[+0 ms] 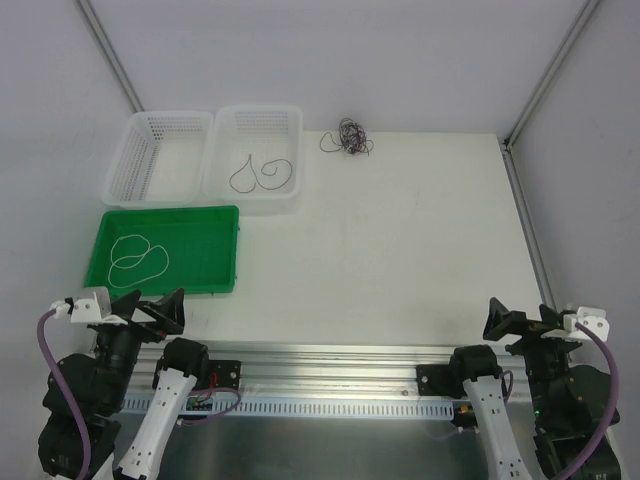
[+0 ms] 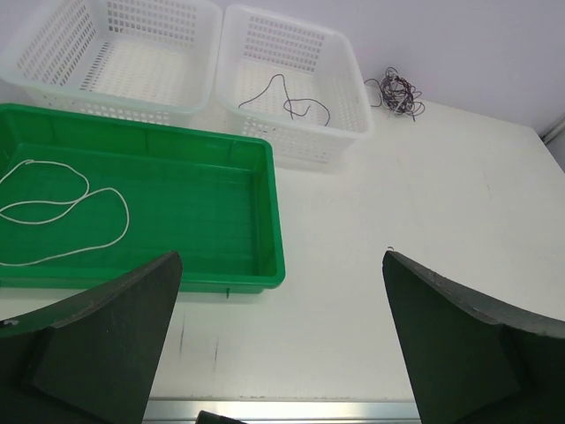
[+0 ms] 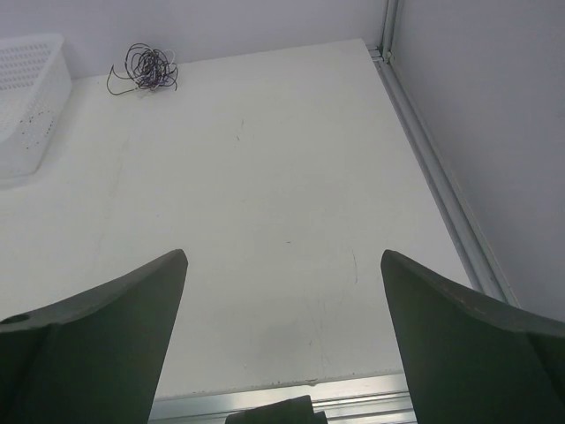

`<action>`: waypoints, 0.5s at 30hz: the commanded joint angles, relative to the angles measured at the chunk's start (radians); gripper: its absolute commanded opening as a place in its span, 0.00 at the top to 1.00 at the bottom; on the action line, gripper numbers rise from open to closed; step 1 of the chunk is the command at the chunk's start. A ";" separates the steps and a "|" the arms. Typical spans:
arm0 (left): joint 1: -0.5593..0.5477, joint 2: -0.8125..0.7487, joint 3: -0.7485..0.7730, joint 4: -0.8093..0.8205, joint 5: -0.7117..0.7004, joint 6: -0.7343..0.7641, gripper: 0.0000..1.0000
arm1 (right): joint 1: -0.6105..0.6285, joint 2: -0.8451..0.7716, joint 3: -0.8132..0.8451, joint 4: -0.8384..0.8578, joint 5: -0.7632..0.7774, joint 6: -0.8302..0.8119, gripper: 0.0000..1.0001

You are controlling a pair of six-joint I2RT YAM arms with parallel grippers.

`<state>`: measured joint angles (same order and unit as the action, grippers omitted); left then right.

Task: Untangle the cables

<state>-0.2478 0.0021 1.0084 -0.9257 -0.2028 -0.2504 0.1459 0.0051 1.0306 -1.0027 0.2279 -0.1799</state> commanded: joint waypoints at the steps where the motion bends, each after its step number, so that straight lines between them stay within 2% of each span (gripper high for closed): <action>1: 0.001 -0.166 -0.004 0.018 -0.024 -0.018 0.01 | -0.002 -0.192 0.025 0.029 -0.009 0.017 0.03; 4: 0.001 -0.165 -0.007 0.024 -0.023 -0.027 0.01 | -0.002 -0.191 0.022 0.026 -0.015 0.046 0.03; 8: 0.002 -0.159 -0.030 0.045 -0.003 -0.049 0.01 | -0.003 -0.183 0.006 0.050 -0.114 0.016 0.03; 15: 0.001 -0.038 -0.099 0.116 0.052 -0.093 0.01 | -0.009 -0.018 -0.015 0.097 -0.168 0.052 0.03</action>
<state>-0.2478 0.0021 0.9363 -0.8890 -0.1974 -0.3069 0.1425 0.0051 1.0286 -0.9756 0.1051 -0.1585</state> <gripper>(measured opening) 0.991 0.971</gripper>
